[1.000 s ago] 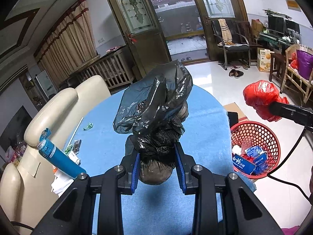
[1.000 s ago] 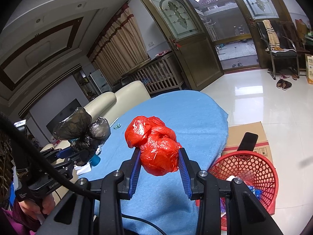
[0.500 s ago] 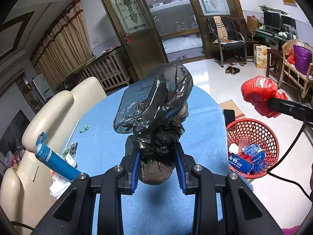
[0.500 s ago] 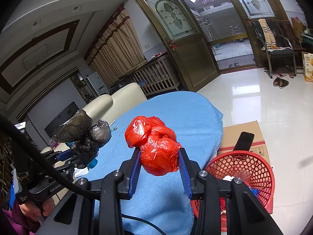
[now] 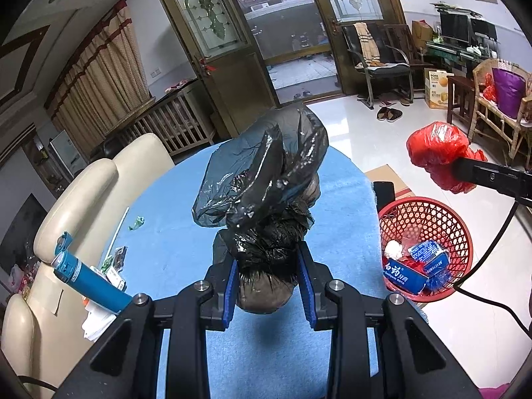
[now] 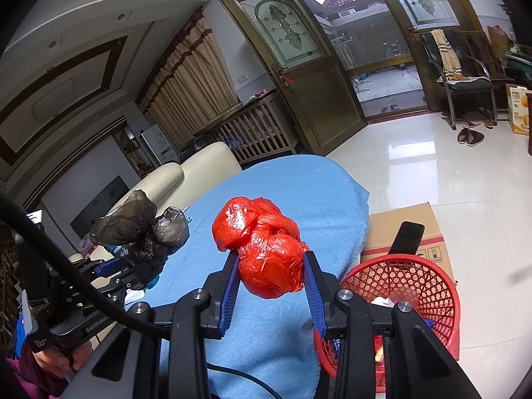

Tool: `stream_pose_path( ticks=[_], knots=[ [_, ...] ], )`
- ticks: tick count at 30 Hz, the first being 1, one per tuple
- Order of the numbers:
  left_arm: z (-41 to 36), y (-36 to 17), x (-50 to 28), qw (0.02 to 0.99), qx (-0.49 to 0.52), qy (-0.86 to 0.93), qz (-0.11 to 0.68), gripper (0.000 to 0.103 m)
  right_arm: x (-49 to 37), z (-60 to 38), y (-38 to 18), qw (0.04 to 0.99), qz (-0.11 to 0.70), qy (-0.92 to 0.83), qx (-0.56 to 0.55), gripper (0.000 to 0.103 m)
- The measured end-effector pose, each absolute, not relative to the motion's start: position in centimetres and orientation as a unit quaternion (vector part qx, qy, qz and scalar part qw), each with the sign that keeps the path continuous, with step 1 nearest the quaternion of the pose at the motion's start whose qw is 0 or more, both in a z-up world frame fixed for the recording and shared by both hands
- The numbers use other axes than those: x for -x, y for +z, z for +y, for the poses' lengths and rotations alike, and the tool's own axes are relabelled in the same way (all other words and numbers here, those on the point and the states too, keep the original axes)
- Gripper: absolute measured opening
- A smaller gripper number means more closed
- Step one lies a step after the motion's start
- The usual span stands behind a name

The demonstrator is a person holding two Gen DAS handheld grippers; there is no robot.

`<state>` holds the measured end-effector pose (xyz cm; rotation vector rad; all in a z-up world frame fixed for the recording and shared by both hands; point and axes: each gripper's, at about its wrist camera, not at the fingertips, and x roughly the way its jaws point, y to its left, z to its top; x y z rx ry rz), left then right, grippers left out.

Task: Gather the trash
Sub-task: 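Carry the black bag and red bag over to the red basket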

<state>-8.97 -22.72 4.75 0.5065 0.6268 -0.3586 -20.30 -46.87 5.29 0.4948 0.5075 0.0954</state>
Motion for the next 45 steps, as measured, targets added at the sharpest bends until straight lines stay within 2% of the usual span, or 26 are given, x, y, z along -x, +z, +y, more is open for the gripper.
stream_pose_path(
  ticks=[45],
  knots=[
    [-24.7, 3.4, 7.6, 0.881, -0.274, -0.216, 0.319, 0.034, 21.5, -47.6, 5.5, 0.925, 0.272, 0.005, -0.266, 0.040]
  ],
)
